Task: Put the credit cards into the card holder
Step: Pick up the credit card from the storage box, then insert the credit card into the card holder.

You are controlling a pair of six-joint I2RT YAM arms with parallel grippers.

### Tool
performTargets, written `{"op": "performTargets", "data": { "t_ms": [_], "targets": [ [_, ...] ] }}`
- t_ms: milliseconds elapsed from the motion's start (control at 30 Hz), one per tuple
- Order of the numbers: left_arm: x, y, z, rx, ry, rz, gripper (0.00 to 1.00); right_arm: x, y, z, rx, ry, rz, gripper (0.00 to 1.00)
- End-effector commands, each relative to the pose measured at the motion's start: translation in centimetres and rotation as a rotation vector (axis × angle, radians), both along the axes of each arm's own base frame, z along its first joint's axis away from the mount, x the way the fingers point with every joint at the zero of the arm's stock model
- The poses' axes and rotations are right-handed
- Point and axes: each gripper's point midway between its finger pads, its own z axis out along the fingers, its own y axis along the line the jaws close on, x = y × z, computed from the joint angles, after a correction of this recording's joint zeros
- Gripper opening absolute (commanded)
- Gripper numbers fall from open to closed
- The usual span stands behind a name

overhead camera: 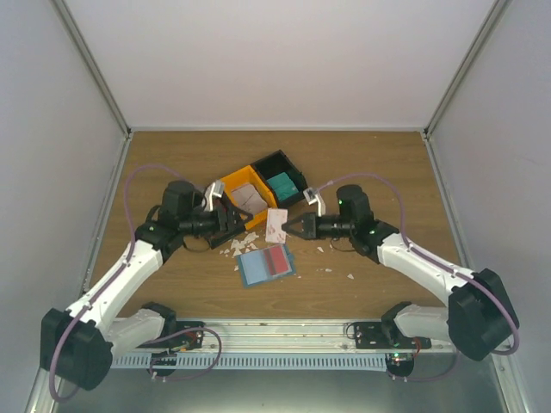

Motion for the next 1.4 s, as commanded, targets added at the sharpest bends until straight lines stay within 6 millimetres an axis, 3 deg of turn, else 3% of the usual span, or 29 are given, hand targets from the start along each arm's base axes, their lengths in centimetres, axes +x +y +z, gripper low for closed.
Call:
{"op": "performTargets", "data": {
  "t_ms": [0, 133, 300, 667, 867, 1100, 1367],
  "targets": [
    [-1.5, 1.9, -6.0, 0.163, 0.025, 0.079, 0.56, -2.5, -2.3, -7.9, -0.229, 0.071, 0.044, 0.0],
    [-3.2, 2.1, -9.9, 0.195, 0.086, 0.092, 0.49, -3.3, -2.3, -11.6, -0.285, 0.143, 0.073, 0.0],
    [-4.4, 2.2, -14.0, 0.254, 0.158, 0.106, 0.42, -3.0, -0.5, -13.5, -0.286, 0.178, 0.148, 0.0],
    [-5.2, 2.5, -18.6, 0.337, 0.275, 0.122, 0.4, -2.2, 1.6, -15.9, -0.27, 0.265, 0.265, 0.01],
    [-5.0, 2.3, -19.1, 0.342, 0.276, 0.143, 0.37, -2.0, 1.9, -17.3, -0.29, 0.31, 0.279, 0.01],
    [-5.6, 1.8, -20.6, 0.364, 0.312, 0.113, 0.33, -3.0, 1.4, -18.8, -0.323, 0.394, 0.293, 0.01],
    [-5.8, 1.2, -21.1, 0.369, 0.322, 0.086, 0.25, -3.4, 2.0, -19.2, -0.327, 0.431, 0.301, 0.0]
  ]
}}
